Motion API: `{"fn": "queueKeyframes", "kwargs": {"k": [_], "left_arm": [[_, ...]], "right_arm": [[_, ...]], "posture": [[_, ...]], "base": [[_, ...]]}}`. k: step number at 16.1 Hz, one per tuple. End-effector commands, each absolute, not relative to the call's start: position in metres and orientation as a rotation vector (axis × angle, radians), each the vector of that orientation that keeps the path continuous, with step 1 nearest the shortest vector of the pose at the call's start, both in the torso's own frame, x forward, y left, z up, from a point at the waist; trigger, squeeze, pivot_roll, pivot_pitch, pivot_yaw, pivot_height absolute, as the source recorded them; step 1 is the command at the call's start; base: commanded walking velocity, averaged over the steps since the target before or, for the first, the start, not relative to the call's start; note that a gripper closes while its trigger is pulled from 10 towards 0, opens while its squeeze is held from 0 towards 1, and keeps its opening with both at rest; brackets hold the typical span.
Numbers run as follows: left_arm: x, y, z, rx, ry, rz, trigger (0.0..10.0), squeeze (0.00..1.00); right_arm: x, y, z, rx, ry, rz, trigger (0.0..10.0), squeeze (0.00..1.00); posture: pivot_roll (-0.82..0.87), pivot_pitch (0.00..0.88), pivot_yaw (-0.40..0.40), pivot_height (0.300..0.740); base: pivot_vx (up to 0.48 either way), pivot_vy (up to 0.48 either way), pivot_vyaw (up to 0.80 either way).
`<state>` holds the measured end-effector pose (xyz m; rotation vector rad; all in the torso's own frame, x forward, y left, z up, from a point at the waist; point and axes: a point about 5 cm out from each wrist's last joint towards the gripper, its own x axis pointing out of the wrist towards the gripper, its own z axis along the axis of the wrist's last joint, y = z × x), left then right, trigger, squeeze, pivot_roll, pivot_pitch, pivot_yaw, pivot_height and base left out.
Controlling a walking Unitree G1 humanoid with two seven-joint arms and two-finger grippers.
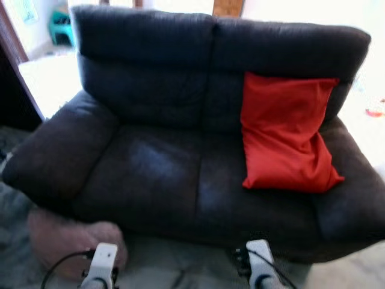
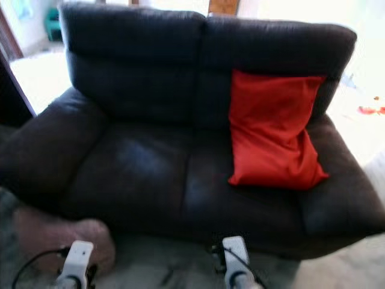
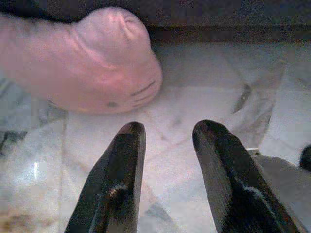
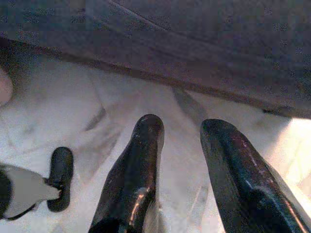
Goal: Move the pillow to the sofa from floor
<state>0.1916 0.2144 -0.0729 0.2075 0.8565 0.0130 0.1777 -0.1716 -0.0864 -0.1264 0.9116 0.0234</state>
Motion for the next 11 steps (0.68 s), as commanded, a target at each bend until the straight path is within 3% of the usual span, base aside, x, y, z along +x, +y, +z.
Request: {"fn": "queueKeyframes", "kwargs": {"k": [1,6,11], "left_arm": [[0.189,0.214,-0.075,0.217,0.870,0.005,10.0,0.00],[0.188,0.215,-0.075,0.230,0.873,-0.008,10.0,0.00],[0.188,0.217,-0.075,0.234,0.874,-0.011,10.0,0.00]], "right_arm": [[0.179,-0.178,-0.085,-0.122,0.899,-0.006,10.0,0.00],[0.154,-0.225,-0.089,-0.090,0.966,-0.201,10.0,0.00],[0.143,-0.223,-0.094,-0.048,1.004,-0.241,10.0,0.00]], "posture": [[0.09,0.029,-0.043,0.740],[0.09,0.007,-0.029,0.740],[0.09,0.005,-0.017,0.740]], "base": [[0.000,0.394,0.00],[0.000,0.397,0.00],[0.000,0.395,0.00]]}}
